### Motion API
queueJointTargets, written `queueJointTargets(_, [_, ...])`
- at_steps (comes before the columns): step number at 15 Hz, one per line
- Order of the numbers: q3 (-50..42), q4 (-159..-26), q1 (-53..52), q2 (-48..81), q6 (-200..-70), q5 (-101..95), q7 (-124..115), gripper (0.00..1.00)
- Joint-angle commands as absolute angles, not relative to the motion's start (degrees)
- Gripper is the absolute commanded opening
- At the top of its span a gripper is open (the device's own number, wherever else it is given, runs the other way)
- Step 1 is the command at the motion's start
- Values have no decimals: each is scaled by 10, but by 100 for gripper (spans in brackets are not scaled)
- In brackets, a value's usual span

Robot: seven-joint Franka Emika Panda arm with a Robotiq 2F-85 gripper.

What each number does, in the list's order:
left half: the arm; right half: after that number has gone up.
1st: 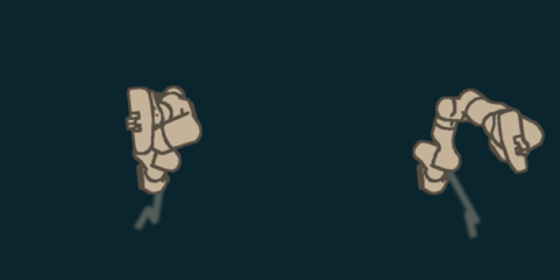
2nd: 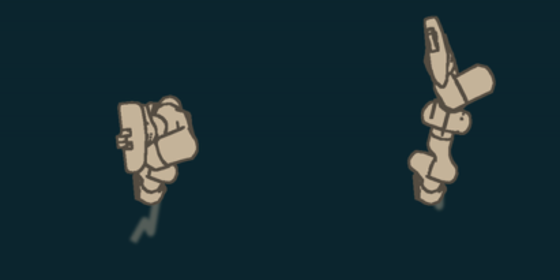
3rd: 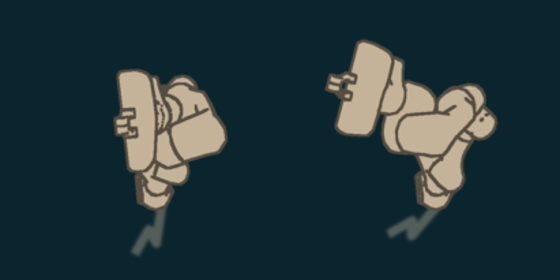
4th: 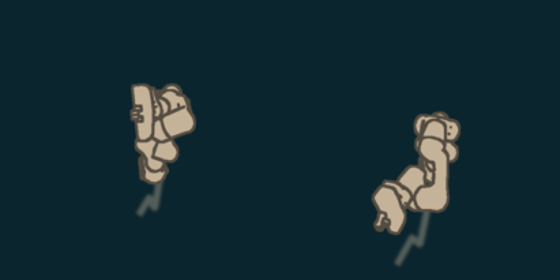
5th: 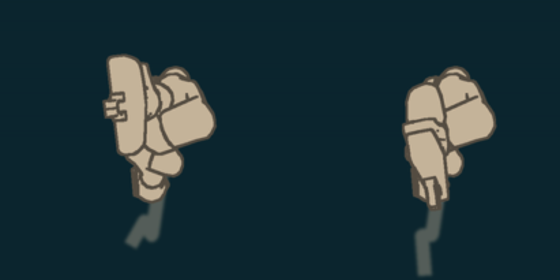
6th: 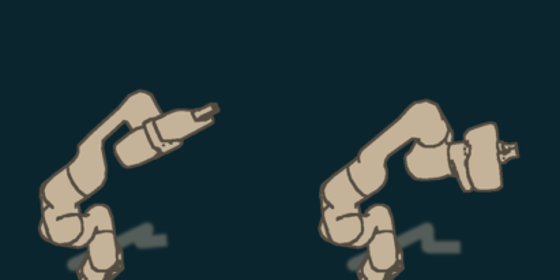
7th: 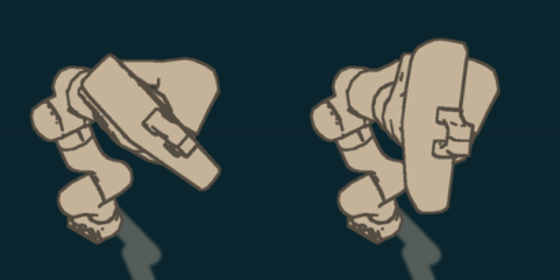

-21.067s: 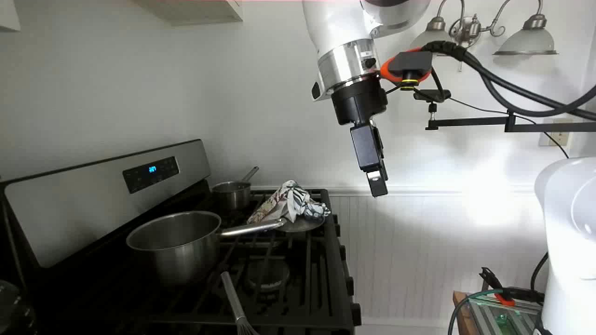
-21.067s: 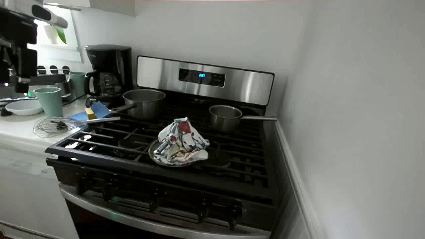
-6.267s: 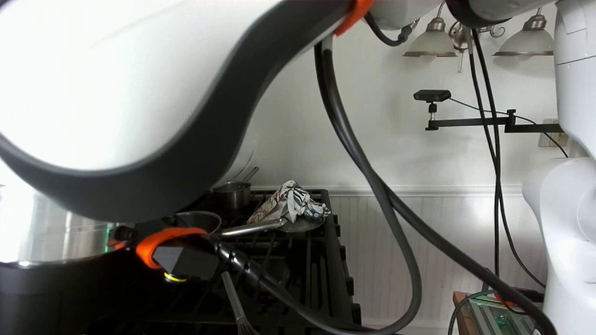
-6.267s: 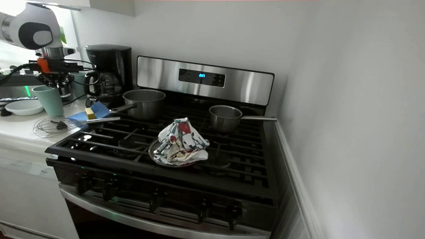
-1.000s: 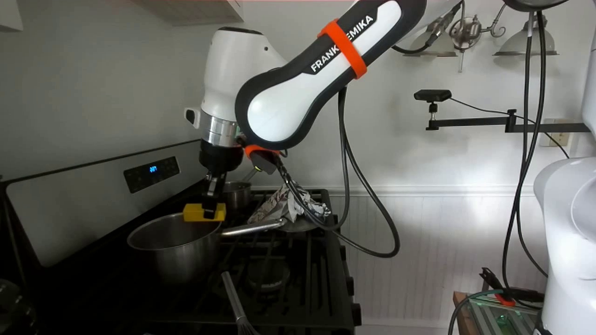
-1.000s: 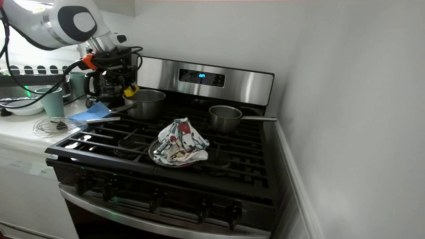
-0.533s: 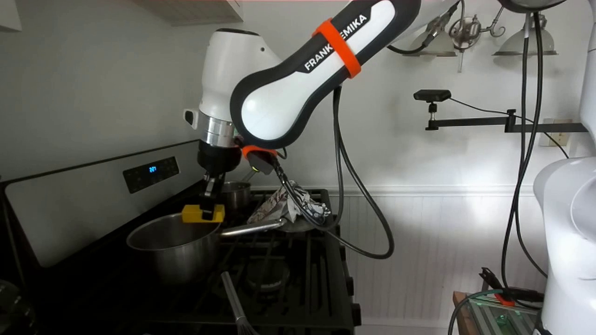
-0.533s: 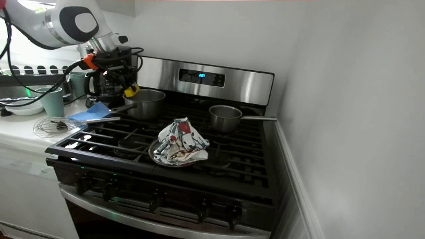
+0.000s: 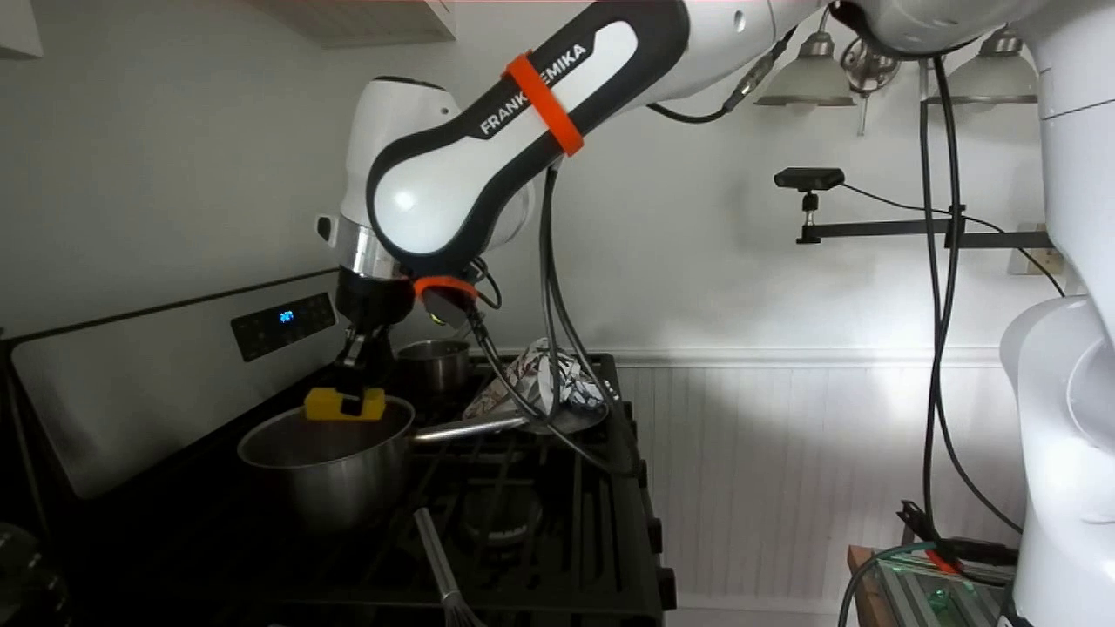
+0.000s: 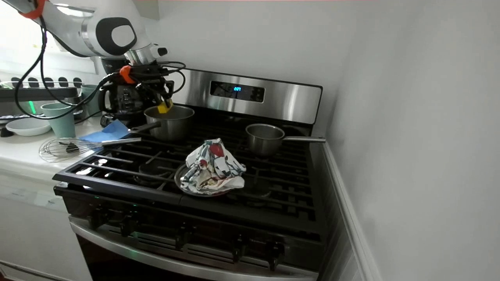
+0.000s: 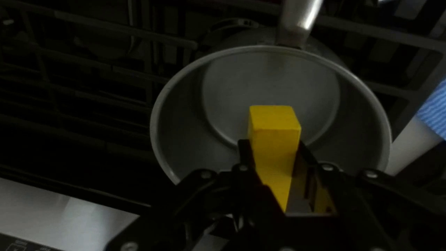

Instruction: Pour the content in the light blue cup into the pot on the right plate and pick up the yellow cube and put it in the pot on the left plate

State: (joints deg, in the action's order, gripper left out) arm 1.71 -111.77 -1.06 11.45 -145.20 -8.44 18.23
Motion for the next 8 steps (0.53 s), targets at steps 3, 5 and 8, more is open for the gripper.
queueJointTargets(3, [47, -1012, 11, 213, -1408, -11, 261, 8])
queueJointTargets(5, [52, -989, 14, 235, -1396, -7, 266, 8])
queueJointTargets(8, [52, -961, 16, 260, -1355, -14, 259, 8])
